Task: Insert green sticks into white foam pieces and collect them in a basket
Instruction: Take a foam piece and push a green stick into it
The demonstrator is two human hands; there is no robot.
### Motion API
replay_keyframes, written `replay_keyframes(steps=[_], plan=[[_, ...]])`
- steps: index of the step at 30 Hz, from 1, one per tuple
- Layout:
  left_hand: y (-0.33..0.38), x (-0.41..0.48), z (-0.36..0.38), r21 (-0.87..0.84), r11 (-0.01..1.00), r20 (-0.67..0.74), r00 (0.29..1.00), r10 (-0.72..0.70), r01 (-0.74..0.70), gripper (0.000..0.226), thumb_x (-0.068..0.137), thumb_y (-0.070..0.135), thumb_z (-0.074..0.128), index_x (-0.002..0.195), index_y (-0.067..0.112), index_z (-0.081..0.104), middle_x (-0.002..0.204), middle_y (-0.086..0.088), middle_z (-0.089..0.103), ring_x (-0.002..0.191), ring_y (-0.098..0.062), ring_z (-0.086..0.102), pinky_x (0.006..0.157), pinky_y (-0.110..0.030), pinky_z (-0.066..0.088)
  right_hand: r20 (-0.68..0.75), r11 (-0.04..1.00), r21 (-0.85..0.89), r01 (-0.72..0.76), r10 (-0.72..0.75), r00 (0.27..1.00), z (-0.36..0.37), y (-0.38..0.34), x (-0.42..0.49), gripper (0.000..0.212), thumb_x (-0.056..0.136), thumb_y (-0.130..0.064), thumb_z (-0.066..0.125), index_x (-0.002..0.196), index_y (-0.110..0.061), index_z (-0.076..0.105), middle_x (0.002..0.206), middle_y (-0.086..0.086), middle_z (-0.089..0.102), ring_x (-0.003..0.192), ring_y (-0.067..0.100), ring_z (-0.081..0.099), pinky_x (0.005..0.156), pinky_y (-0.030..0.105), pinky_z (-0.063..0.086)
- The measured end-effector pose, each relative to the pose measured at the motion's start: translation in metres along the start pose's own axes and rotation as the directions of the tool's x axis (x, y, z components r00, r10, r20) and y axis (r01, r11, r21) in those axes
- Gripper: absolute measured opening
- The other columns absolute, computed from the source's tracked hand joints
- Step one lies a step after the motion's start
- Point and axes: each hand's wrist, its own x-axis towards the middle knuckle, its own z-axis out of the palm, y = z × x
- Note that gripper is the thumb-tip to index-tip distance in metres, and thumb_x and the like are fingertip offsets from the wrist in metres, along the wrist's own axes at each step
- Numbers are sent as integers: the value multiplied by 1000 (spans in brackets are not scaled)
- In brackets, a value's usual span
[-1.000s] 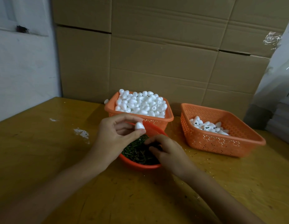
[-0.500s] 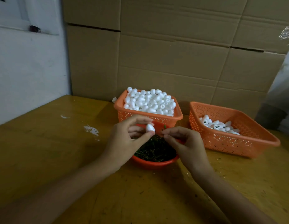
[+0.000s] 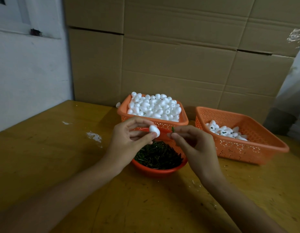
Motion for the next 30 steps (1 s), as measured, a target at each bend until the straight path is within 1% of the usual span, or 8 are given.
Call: replay_keyframes(steps=[3,6,10,14,16,20,27,30], plan=[[2,1,-1,-43,999,13,1000,-3,3,27,81,16,87,105,18,75,114,-2,79,91,-28,80,75,-32,64,57,997,73,18,-22,998,5,-3,-5,16,97,-18,70,112,-15,71,98,-1,81,91,17,78,76,34,64],[3,3,-1,-96,995,30,1000,-1,4,27,78,15,87,101,14,72,115,-6,78,97,-29,79,78,-32,64,84,998,59,24,-29,996,12,-2,-12,10,102,-14,65,112,-15,68,96,1,79,84,21,76,72,36,63],[2,4,-2,-102,995,64,998,19,-12,24,83,0,84,98,10,69,114,-8,78,108,-27,76,84,-33,64,41,998,-31,63,-62,997,20,1,-21,9,104,-18,63,112,-19,65,95,-5,76,80,19,74,73,43,62],[3,4,-3,-93,996,71,997,22,-16,25,83,-2,84,99,9,69,114,-8,79,109,-26,76,85,-32,63,-9,979,-144,141,-144,990,28,3,-27,7,103,-19,64,111,-20,64,91,-12,74,79,13,73,72,35,58],[3,4,-3,-82,996,67,997,23,-18,26,82,-3,84,99,10,70,114,-6,79,109,-24,76,85,-29,62,-16,977,-155,147,-152,988,29,3,-27,7,103,-19,64,110,-19,65,90,-12,74,79,12,72,71,34,57],[3,4,-2,-71,997,72,997,34,-28,27,77,-3,87,97,11,75,113,-5,80,108,-23,77,87,-27,61,-20,974,-169,152,-158,987,28,3,-26,5,103,-17,66,108,-19,65,88,-10,74,77,13,72,70,37,57],[2,3,-3,-55,997,78,996,51,-47,27,72,2,90,93,14,80,112,-4,81,107,-23,77,89,-28,61,-29,976,-169,137,-143,989,29,5,-27,7,102,-16,66,109,-19,66,88,-10,74,78,12,73,71,39,57],[2,3,-2,-56,997,82,995,62,-58,27,72,-2,90,94,12,80,111,-5,81,107,-24,77,89,-28,61,-29,976,-170,133,-140,990,28,5,-27,7,102,-17,66,108,-20,66,89,-10,74,79,12,73,72,41,58]])
